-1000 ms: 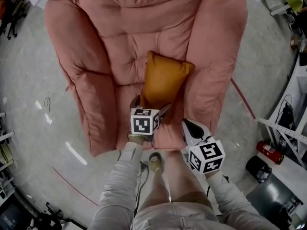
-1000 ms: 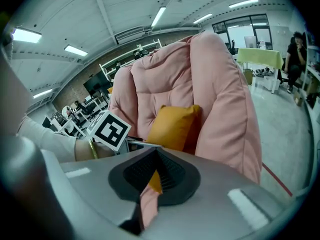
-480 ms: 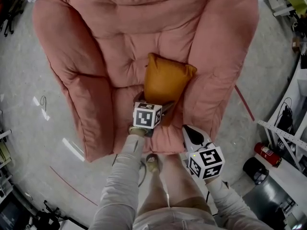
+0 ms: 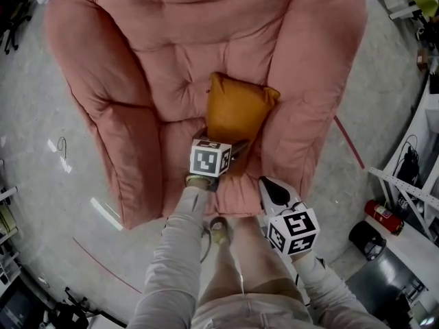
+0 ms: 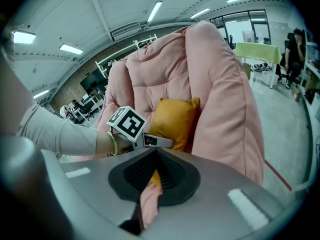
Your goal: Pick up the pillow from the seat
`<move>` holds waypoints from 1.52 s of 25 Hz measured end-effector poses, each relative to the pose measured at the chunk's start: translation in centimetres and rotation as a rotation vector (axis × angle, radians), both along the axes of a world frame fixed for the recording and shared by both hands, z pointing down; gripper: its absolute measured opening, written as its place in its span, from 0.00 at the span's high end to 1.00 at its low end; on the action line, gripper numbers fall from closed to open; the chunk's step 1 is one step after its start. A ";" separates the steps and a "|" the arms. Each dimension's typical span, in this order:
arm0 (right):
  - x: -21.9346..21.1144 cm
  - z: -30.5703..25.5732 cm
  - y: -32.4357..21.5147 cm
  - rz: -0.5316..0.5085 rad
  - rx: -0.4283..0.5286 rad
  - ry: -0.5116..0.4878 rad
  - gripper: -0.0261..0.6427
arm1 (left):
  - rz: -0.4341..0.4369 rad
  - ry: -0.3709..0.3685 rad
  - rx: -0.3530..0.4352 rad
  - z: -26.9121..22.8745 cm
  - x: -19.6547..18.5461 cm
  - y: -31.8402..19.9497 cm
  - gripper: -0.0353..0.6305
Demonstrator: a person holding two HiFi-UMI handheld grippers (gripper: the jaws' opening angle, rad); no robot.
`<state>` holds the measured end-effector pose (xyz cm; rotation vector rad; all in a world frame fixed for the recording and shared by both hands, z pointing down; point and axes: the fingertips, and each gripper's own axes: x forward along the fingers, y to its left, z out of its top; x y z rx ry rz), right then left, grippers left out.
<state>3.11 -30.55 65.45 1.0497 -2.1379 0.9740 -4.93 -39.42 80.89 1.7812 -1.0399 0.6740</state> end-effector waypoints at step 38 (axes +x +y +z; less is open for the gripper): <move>-2.4 -7.7 9.2 -0.010 0.130 0.017 0.96 | -0.197 -0.029 0.173 -16.9 -6.1 14.6 0.24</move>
